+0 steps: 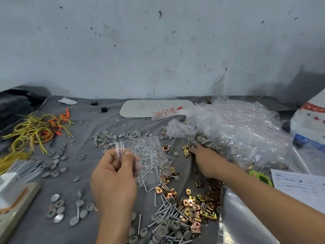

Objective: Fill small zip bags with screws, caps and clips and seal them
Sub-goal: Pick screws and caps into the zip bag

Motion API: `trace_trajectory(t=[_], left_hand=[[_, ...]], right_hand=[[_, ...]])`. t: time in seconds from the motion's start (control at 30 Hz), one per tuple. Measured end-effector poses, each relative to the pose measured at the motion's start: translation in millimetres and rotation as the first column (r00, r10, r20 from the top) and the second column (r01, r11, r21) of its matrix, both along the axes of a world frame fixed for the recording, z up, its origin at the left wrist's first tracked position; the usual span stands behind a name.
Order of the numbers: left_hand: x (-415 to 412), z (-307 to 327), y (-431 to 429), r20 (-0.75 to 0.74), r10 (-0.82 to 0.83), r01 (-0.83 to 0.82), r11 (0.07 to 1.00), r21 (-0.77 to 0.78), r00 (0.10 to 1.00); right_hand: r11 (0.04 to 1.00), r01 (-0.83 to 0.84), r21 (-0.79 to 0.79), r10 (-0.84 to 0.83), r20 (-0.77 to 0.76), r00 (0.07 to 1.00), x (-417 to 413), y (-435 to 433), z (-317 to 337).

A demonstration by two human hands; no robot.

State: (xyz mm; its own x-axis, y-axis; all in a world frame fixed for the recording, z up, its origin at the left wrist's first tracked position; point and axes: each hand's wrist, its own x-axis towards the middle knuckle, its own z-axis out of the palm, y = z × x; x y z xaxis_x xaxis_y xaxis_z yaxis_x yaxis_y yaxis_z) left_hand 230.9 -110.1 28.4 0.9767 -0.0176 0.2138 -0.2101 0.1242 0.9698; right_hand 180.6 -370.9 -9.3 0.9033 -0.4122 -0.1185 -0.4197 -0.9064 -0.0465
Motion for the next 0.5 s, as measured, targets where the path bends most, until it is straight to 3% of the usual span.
trace_trajectory(t=[0.1,0.23,0.3,0.43,0.5], left_hand=[[1,0,2,0.002,0.003,-0.003,1.0,0.014,1.0],[0,1,3,0.014,0.015,-0.015,1.0,0.023,1.0],[-2,2,3,0.013,0.024,-0.024,0.999,0.032,1.0],[0,1,5,-0.005,0.038,-0.038,0.999,0.03,0.999],[3,1,6,-0.014,0.034,-0.034,0.999,0.016,0.999]], right_hand=[[0.994,-0.007,0.109,-0.002,0.086,0.996,-16,8,-1],[0.876,0.094,0.473,-0.276,0.33,0.903,-7,-4,13],[0.893,0.096,0.44,-0.244,0.293,0.925,1,-5,17],[0.981,-0.07,0.183,0.038,0.172,0.984,5,13,8],[0.983,-0.097,0.157,0.074,0.15,0.986,-4,19,0]])
